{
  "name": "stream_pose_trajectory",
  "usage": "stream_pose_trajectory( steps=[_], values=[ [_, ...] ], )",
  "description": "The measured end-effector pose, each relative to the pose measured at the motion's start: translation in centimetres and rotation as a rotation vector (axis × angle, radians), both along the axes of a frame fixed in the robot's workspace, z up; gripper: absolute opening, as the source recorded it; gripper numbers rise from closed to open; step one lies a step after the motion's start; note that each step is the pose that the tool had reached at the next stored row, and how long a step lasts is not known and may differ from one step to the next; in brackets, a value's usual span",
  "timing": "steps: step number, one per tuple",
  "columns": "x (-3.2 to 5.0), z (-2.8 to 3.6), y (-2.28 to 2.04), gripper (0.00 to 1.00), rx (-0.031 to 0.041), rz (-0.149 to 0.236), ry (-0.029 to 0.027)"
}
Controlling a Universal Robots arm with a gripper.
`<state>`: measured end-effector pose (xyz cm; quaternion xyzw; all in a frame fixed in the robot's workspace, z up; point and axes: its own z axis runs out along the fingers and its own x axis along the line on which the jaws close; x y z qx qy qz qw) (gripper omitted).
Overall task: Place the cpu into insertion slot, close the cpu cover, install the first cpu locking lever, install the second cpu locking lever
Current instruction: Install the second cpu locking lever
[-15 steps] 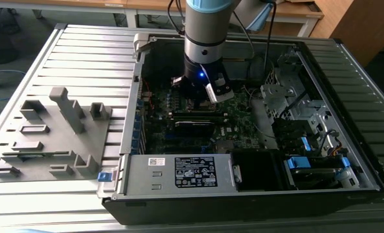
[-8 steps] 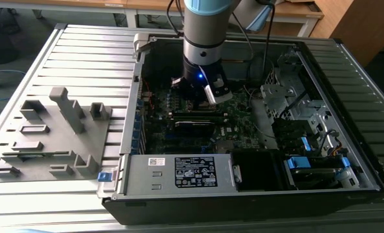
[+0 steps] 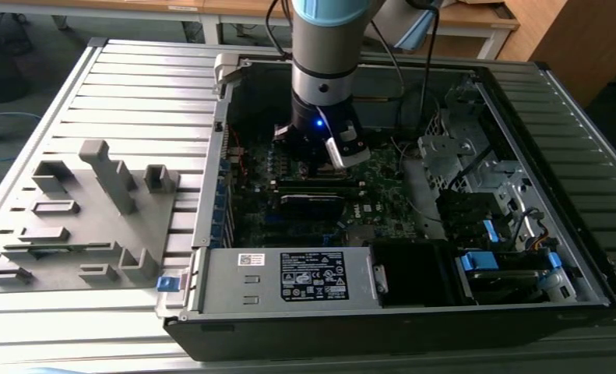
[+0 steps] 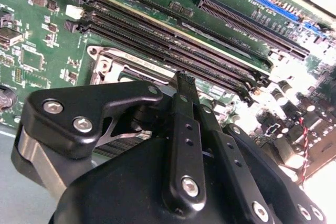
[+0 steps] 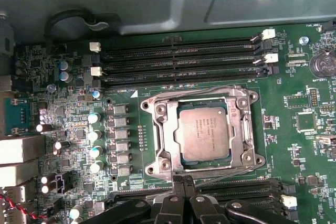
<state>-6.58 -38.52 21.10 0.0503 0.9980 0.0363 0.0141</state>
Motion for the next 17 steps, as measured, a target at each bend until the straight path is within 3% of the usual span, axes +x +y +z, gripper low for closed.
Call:
stream_pose_trajectory(
  steps=[12,17],
  values=[
    [-0.34,-0.01,-0.01,0.11,0.0001,0.000,-0.0004],
    [-0.60,-0.01,-0.02,0.11,0.0000,0.000,-0.0046]
  ],
)
